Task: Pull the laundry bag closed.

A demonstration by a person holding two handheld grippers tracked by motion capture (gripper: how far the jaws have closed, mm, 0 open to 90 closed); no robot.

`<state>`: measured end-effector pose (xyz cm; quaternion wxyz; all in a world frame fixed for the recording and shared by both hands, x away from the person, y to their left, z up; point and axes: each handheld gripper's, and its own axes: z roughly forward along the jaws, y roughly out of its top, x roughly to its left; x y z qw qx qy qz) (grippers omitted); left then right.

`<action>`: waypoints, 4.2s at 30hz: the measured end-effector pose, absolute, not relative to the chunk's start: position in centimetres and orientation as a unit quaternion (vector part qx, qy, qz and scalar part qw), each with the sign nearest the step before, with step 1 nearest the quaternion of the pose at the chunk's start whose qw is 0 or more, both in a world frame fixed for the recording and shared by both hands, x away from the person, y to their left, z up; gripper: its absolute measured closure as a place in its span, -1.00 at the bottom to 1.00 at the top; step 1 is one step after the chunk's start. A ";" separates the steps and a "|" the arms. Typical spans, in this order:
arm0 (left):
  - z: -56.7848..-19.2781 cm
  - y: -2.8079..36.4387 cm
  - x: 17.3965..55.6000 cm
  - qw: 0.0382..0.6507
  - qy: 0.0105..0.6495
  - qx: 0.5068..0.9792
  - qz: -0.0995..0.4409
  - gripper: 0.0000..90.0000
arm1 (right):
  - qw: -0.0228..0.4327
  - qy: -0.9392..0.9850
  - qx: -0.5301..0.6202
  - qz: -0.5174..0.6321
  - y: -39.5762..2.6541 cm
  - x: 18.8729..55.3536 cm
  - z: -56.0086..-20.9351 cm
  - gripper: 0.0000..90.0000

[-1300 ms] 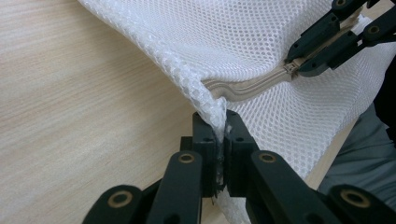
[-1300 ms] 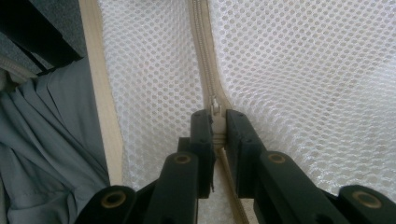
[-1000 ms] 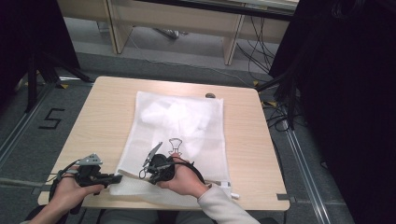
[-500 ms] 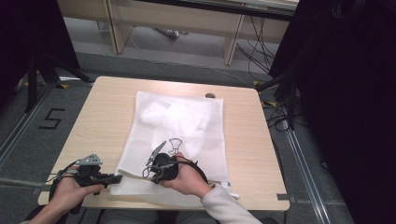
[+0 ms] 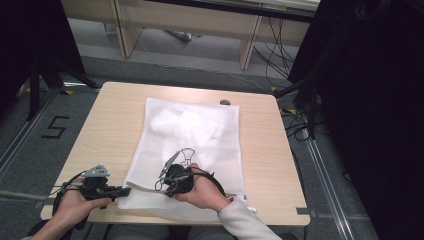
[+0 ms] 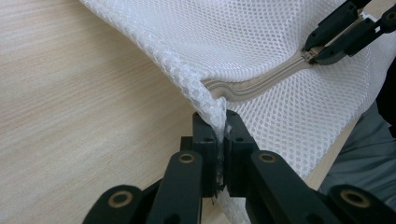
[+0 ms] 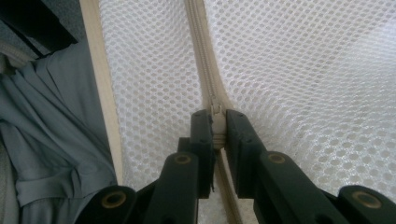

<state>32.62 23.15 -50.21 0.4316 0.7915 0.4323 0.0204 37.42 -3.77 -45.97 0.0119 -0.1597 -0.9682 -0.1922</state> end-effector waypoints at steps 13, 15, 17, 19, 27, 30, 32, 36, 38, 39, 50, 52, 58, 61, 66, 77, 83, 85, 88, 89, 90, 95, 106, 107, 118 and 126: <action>-50.2 23.2 32.6 0.430 0.433 0.792 0.022 0.89 | 0.009 -0.968 -0.149 -0.201 -4.1 37.4 -45.9 0.83; -50.2 23.2 32.6 0.431 0.433 0.792 0.021 0.89 | 0.009 -0.969 -0.159 -0.191 -4.3 37.3 -45.9 0.83; -50.2 23.2 32.6 0.429 0.433 0.792 0.022 0.89 | 0.008 -0.969 -0.153 -0.195 -4.4 37.4 -45.9 0.83; -50.2 23.1 32.6 0.433 0.435 0.789 0.028 0.89 | 0.012 -0.969 -0.151 -0.195 -4.5 37.4 -46.0 0.83; -50.2 23.2 32.6 0.430 0.433 0.792 0.023 0.89 | 0.010 -0.970 -0.150 -0.190 -4.7 37.4 -45.7 0.83; -50.1 23.2 32.6 0.432 0.433 0.791 0.020 0.89 | 0.014 -0.970 -0.164 -0.180 -4.9 37.3 -45.6 0.83; -50.2 23.2 32.6 0.430 0.434 0.791 0.023 0.89 | 0.012 -0.971 -0.156 -0.182 -5.0 37.4 -45.6 0.83; -50.2 23.2 32.6 0.431 0.435 0.790 0.022 0.89 | 0.013 -0.971 -0.154 -0.183 -5.0 37.4 -45.6 0.83; -50.2 23.2 32.6 0.431 0.434 0.791 0.022 0.89 | 0.009 -0.972 -0.143 -0.186 -5.1 37.5 -45.6 0.83; -50.2 23.2 32.6 0.432 0.434 0.790 0.021 0.89 | 0.010 -0.971 -0.156 -0.182 -5.2 37.4 -45.5 0.83; -50.1 23.3 32.6 0.429 0.432 0.793 0.021 0.89 | 0.012 -0.971 -0.155 -0.184 -5.8 37.6 -45.5 0.83; -50.1 23.3 32.6 0.429 0.432 0.793 0.021 0.89 | 0.012 -0.969 -0.167 -0.180 -5.9 37.4 -45.3 0.83; -50.1 23.3 32.6 0.430 0.434 0.791 0.022 0.89 | 0.012 -0.969 -0.171 -0.177 -6.2 37.5 -45.2 0.83; -50.1 23.3 32.6 0.430 0.435 0.791 0.022 0.89 | 0.011 -0.970 -0.169 -0.176 -6.2 37.5 -45.2 0.83; -50.1 23.3 32.6 0.430 0.435 0.791 0.022 0.90 | 0.012 -0.970 -0.161 -0.180 -6.3 37.6 -45.3 0.83; -50.1 23.3 32.6 0.431 0.435 0.790 0.021 0.89 | 0.011 -0.971 -0.165 -0.175 -7.0 37.7 -45.0 0.83; -50.1 23.4 32.6 0.433 0.437 0.788 0.021 0.89 | 0.008 -0.970 -0.168 -0.174 -7.3 37.6 -44.8 0.83; -50.1 23.4 32.6 0.434 0.437 0.788 0.020 0.89 | 0.009 -0.970 -0.179 -0.164 -7.5 37.6 -44.7 0.83; -50.1 23.4 32.6 0.433 0.437 0.788 0.021 0.89 | 0.007 -0.970 -0.168 -0.174 -7.6 37.7 -44.8 0.83; -50.1 23.4 32.7 0.430 0.434 0.791 0.023 0.89 | 0.009 -0.969 -0.178 -0.170 -7.6 37.6 -44.7 0.83; -50.1 23.4 32.6 0.430 0.435 0.791 0.024 0.90 | 0.012 -0.968 -0.186 -0.168 -7.7 37.5 -44.7 0.83; -50.1 23.4 32.7 0.433 0.437 0.788 0.022 0.89 | 0.013 -0.966 -0.195 -0.168 -8.0 37.4 -44.6 0.83; -50.1 23.5 32.6 0.430 0.436 0.790 0.023 0.89 | 0.008 -0.968 -0.186 -0.167 -8.3 37.5 -44.6 0.83; -50.1 23.5 32.6 0.430 0.436 0.790 0.022 0.89 | 0.008 -0.968 -0.187 -0.166 -8.3 37.5 -44.6 0.83; -50.1 23.5 32.6 0.430 0.436 0.790 0.022 0.89 | 0.007 -0.968 -0.188 -0.164 -8.4 37.5 -44.6 0.83; -50.1 23.5 32.6 0.430 0.436 0.790 0.022 0.89 | 0.008 -0.967 -0.191 -0.167 -8.7 37.5 -44.4 0.83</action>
